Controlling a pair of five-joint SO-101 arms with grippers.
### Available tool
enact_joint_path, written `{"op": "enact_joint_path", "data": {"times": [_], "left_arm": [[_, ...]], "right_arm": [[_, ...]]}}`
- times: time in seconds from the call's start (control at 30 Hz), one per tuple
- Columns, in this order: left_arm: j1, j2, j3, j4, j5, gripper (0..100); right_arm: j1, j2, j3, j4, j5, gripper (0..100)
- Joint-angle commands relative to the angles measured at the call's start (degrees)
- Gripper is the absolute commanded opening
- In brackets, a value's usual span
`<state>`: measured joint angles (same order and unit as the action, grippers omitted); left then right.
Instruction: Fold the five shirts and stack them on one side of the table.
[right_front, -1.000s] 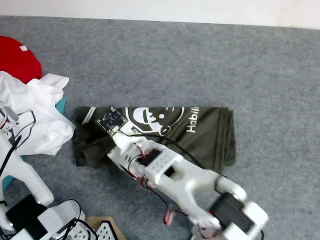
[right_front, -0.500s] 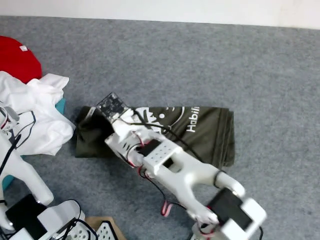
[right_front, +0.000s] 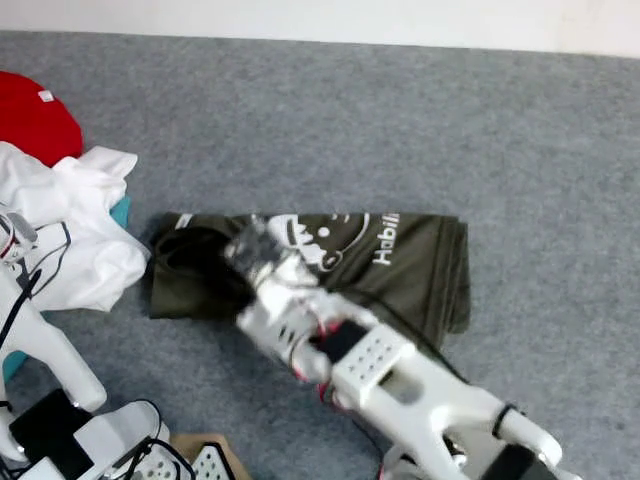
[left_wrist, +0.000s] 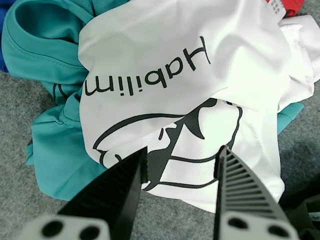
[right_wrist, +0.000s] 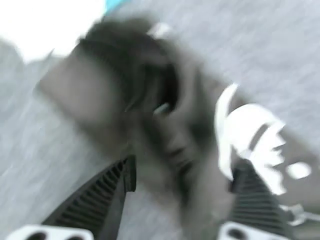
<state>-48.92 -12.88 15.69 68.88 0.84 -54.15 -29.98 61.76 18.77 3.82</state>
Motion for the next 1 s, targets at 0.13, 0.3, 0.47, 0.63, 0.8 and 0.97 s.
{"op": "enact_joint_path", "data": {"times": [0.13, 0.3, 0.47, 0.63, 0.8, 0.97], "left_arm": [[1.54, -0.4, -0.22, -0.62, -0.53, 23], [1.63, -0.22, -0.22, -0.62, -0.53, 23], [2.68, -0.13, 0.4, -0.62, -0.53, 23], [3.91, -0.13, 1.63, -0.79, -0.53, 23], [4.0, -0.04, 1.63, -0.97, -0.53, 23], [4.0, -0.04, 1.63, -0.88, -0.53, 23]], "right_arm": [[-7.78, -9.98, 0.66, 5.14, 0.53, 2.2], [-6.55, -4.35, -0.22, 1.63, 0.62, 0.5], [-4.7, 6.81, -4.0, -5.23, 0.62, 0.6], [-0.57, 14.02, -9.98, -7.96, 0.62, 0.6], [3.65, 17.19, -13.93, -9.27, 0.62, 0.6], [8.22, 21.05, -16.92, -13.14, 0.62, 0.6]]}}
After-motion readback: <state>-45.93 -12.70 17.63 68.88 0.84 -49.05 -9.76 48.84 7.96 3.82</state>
